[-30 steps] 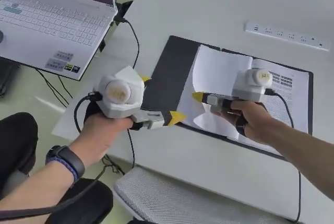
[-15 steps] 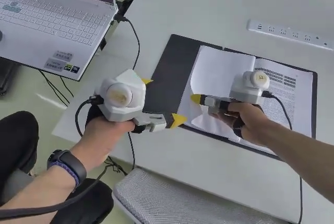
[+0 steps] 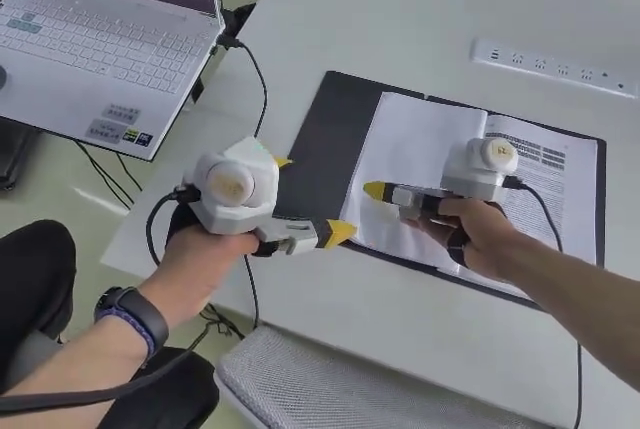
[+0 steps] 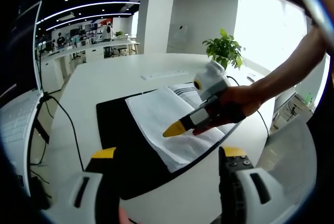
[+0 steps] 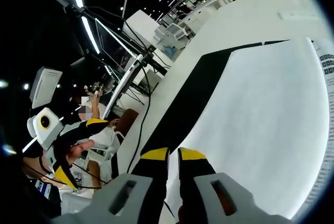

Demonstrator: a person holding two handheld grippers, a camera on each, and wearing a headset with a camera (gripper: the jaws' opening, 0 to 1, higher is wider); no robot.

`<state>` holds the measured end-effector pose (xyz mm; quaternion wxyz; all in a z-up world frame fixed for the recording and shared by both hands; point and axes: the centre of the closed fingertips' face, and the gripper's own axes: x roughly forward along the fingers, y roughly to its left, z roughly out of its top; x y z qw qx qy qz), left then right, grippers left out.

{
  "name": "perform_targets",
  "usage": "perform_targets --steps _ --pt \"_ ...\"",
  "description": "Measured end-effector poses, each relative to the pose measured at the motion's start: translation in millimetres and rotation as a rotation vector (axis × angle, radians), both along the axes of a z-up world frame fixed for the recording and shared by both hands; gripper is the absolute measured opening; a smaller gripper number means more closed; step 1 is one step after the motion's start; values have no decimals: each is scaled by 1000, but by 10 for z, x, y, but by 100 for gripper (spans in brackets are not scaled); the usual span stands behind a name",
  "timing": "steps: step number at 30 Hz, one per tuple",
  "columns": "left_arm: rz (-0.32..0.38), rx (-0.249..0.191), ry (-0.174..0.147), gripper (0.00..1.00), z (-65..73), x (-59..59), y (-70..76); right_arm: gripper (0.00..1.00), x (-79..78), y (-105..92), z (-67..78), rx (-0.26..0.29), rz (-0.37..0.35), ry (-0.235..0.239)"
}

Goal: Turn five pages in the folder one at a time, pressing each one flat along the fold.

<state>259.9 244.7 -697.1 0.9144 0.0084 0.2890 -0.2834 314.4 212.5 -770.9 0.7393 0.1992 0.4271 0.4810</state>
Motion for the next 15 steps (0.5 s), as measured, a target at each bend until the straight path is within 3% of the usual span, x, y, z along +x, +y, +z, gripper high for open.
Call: perform_targets --steps 8,15 --pt "0 4 -3 77 17 56 -10 13 33 -95 126 15 -5 -26" --pt "-10 6 -10 74 1 172 -79 19 69 -306 270 5 5 -92"
